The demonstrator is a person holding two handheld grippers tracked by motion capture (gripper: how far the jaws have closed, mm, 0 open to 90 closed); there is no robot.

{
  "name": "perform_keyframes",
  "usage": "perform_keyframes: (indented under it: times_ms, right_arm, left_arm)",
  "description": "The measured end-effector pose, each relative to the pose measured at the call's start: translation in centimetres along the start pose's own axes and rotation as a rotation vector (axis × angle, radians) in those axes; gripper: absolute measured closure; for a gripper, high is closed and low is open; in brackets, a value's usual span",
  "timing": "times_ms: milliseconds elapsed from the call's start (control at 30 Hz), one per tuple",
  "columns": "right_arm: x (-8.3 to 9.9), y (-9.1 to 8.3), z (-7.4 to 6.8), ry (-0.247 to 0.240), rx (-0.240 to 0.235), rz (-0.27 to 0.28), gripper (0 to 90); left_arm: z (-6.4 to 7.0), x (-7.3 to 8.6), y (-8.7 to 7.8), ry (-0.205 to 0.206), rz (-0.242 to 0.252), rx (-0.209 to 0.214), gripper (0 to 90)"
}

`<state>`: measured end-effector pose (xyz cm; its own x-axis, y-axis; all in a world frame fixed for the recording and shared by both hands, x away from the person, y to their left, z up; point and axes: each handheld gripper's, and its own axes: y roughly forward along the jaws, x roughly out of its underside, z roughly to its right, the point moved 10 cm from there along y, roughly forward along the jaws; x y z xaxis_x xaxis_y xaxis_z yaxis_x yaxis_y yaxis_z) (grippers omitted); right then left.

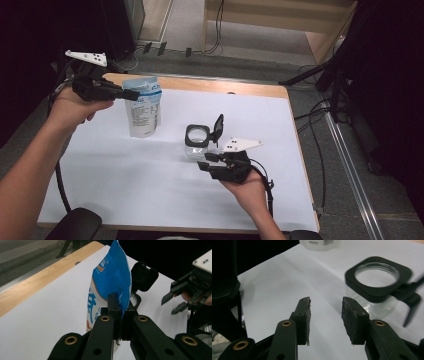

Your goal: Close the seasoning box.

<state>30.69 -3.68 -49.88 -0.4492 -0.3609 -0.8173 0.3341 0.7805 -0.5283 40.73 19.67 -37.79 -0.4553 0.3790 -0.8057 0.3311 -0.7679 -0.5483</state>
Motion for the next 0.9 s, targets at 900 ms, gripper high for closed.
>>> perform_keyframes:
  times_ms: [900]
  right_arm:
    - [-2.9, 13.3, -2.3, -0.047, -0.007, -0.010, 54.9]
  left_arm:
    - [2.7, 0.4, -0.9, 0.012, -0.032, 0.033, 90.0]
